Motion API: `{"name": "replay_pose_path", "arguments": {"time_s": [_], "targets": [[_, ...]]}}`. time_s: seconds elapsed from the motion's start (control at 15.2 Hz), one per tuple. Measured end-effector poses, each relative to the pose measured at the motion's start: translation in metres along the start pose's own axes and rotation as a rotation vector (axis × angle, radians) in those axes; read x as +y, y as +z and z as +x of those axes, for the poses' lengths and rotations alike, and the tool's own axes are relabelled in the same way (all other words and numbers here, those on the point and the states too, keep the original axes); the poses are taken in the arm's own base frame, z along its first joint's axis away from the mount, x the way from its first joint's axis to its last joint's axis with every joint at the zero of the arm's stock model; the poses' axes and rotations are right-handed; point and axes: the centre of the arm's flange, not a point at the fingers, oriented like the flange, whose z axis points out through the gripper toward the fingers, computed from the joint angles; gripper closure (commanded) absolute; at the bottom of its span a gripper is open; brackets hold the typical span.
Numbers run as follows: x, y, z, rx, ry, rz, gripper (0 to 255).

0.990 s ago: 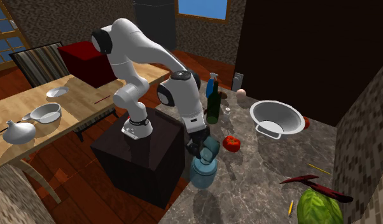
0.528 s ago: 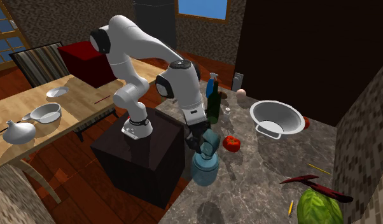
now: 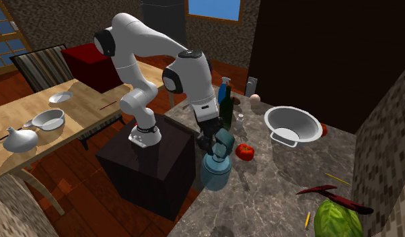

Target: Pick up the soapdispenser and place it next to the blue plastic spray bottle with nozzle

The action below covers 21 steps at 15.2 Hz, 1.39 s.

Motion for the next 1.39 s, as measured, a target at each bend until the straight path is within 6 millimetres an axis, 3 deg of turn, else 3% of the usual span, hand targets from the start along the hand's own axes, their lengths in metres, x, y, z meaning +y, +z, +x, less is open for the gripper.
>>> {"name": "replay_pose_path", "arguments": {"time_s": [1.39], "targets": [[0.0, -0.105, 0.033, 0.0, 0.0, 0.0, 255]]}}
